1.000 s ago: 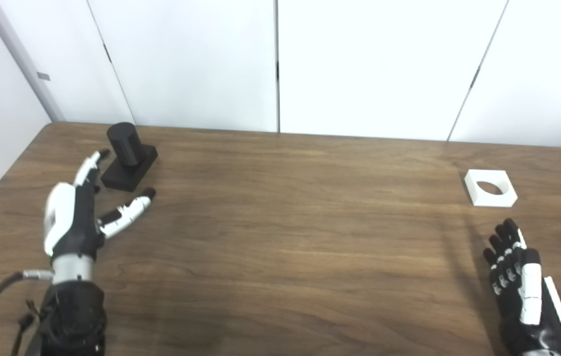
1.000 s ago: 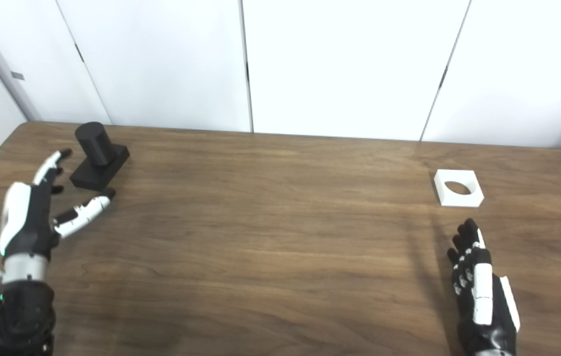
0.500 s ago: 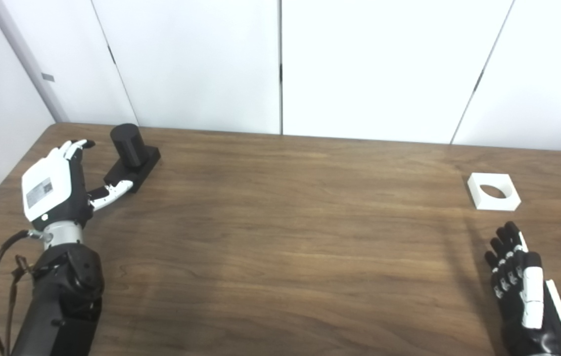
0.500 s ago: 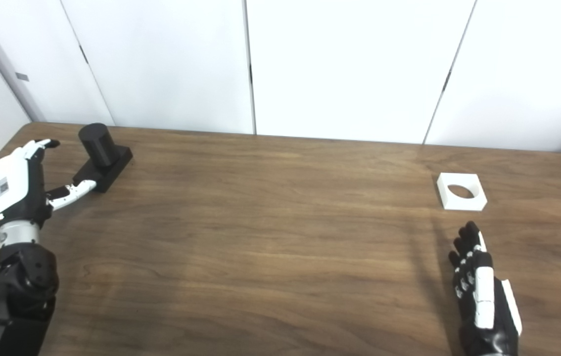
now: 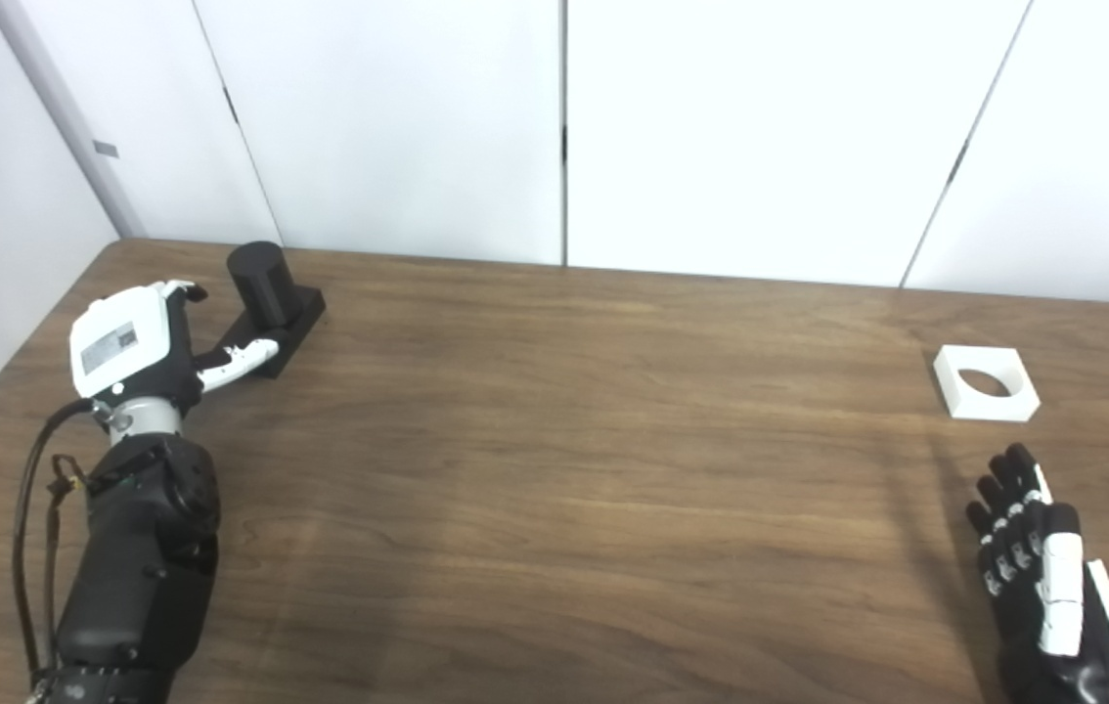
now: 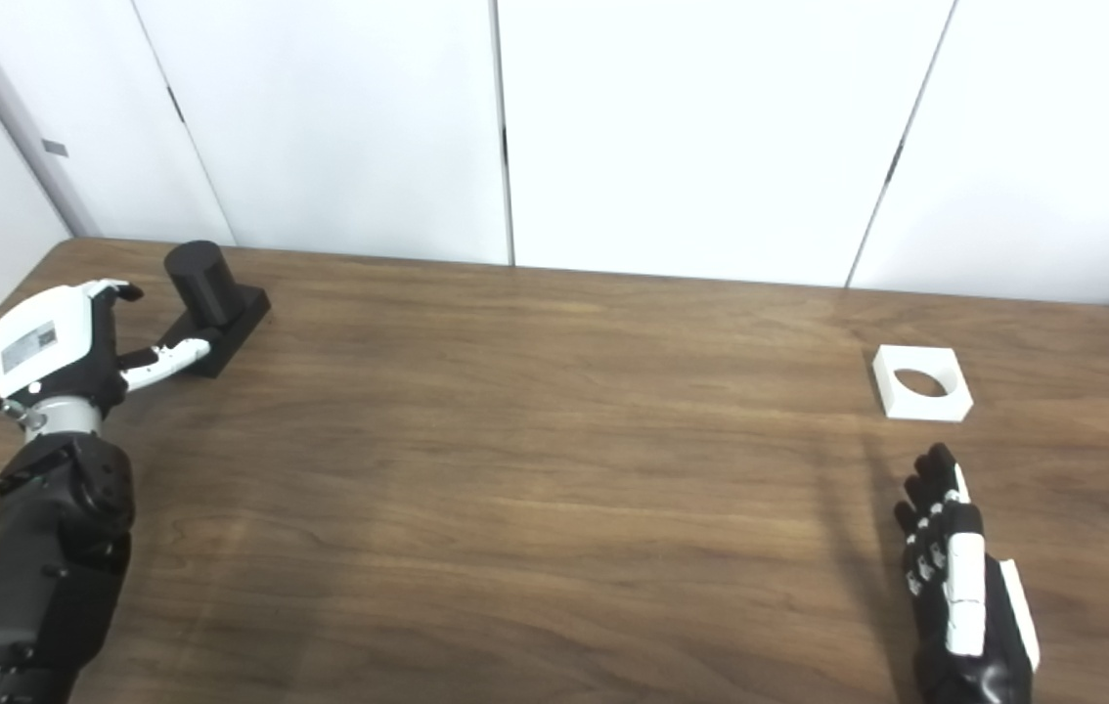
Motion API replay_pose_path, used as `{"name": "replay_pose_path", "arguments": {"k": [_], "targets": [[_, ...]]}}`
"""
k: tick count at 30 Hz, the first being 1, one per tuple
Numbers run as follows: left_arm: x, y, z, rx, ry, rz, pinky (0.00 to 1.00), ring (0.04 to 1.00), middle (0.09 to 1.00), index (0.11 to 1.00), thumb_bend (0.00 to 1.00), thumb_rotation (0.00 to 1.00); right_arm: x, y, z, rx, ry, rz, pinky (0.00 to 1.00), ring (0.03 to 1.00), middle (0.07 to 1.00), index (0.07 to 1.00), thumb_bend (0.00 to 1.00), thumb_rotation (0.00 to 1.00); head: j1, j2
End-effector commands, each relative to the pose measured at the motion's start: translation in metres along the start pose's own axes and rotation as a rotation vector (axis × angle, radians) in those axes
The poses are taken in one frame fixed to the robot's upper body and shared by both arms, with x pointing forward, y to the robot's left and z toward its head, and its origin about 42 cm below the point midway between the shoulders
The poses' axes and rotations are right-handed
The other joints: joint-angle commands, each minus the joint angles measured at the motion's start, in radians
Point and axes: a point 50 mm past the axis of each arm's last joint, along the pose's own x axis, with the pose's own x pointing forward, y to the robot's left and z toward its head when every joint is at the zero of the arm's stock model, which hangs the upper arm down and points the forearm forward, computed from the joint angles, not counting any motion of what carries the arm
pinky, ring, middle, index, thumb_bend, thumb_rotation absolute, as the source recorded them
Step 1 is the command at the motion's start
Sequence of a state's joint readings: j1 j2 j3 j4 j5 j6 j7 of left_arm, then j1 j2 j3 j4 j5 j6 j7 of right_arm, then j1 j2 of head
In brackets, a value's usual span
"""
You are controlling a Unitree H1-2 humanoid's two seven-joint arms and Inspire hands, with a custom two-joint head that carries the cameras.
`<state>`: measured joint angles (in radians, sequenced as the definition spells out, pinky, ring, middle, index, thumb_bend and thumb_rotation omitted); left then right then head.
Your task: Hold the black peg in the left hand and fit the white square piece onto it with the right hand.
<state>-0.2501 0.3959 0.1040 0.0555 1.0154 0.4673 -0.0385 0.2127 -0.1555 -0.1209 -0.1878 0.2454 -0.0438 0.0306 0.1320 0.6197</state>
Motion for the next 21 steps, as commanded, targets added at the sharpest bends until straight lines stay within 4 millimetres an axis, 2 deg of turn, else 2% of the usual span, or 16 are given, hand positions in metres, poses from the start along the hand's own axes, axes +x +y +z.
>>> {"name": "replay_pose_path", "arguments": {"k": [1, 11, 21], "targets": [[0.013, 0.019, 0.008, 0.018, -0.009, 0.072, 0.94, 0.895, 0.872, 0.765, 0.88, 0.65, -0.001, 0.005, -0.001, 0.007, 0.000, 0.006, 1.00, 1.000, 1.000, 1.000, 0.55, 1.00, 0.000, 0.001], [0.019, 0.010, 0.005, 0.034, 0.023, 0.015, 0.95, 0.903, 0.878, 0.774, 0.89, 0.75, -0.001, 0.006, 0.001, 0.009, -0.009, 0.008, 1.00, 1.000, 1.000, 1.000, 0.53, 1.00, -0.003, 0.006], [0.028, 0.007, 0.007, 0.058, 0.039, -0.008, 0.95, 0.911, 0.883, 0.780, 0.90, 0.76, -0.001, 0.007, 0.003, 0.007, -0.010, 0.010, 1.00, 1.000, 1.000, 1.000, 0.52, 1.00, -0.005, 0.005]]}}
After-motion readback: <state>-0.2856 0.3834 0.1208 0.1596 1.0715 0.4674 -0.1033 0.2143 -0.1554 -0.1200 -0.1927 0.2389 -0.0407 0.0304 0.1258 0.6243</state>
